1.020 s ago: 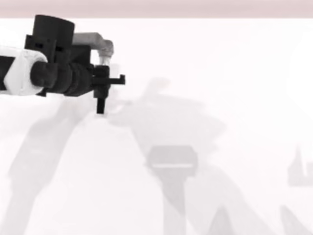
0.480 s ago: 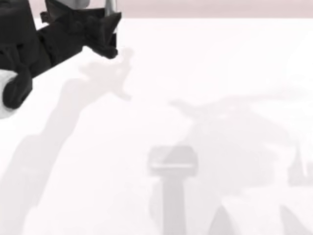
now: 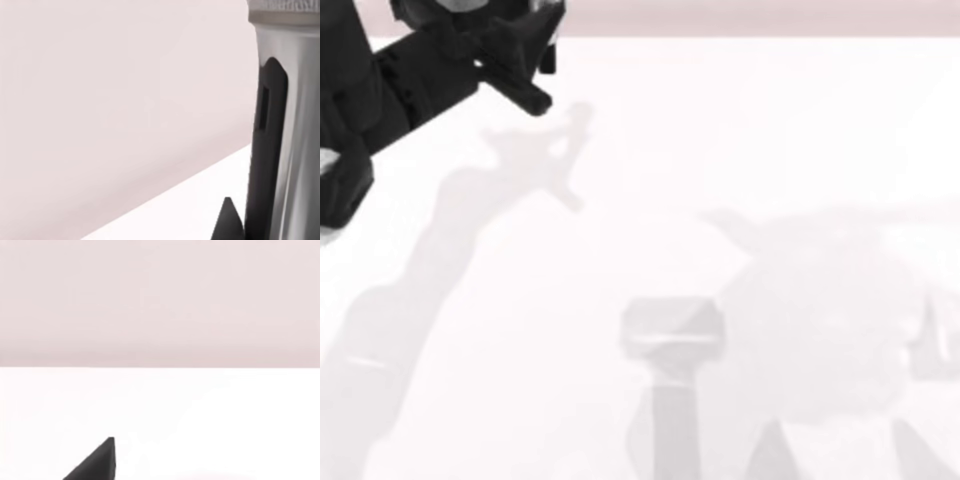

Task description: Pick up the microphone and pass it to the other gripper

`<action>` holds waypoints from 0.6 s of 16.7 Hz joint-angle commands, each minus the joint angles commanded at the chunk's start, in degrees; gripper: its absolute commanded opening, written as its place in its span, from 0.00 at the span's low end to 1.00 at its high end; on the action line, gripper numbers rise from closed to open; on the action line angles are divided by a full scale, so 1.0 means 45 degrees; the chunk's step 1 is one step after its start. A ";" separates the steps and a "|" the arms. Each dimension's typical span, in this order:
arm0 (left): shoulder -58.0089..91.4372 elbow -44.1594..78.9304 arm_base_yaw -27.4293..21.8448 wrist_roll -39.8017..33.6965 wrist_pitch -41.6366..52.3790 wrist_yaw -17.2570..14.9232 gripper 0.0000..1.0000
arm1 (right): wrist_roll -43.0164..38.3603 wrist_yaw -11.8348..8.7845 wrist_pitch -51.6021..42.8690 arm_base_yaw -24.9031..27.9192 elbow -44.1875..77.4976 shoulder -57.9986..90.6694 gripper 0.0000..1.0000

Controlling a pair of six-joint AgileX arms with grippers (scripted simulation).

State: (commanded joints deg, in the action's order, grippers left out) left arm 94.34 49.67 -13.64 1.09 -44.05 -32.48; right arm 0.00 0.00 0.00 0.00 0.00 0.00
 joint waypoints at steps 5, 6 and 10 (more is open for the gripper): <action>-0.0417 -0.0223 -0.1337 -0.0073 -0.0073 0.1411 0.00 | 0.0000 0.0000 0.0000 0.0000 0.0000 0.0000 1.00; -0.0580 -0.0326 -0.1852 -0.0108 -0.0086 0.1959 0.00 | 0.0000 0.0000 0.0000 0.0000 0.0000 0.0000 1.00; -0.1284 -0.0763 -0.4100 -0.0250 -0.0135 0.4372 0.00 | 0.0000 0.0000 0.0000 0.0000 0.0000 0.0000 1.00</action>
State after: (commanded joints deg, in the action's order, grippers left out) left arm 88.56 46.23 -32.09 -0.03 -44.66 -12.80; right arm 0.00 0.00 0.00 0.00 0.00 0.00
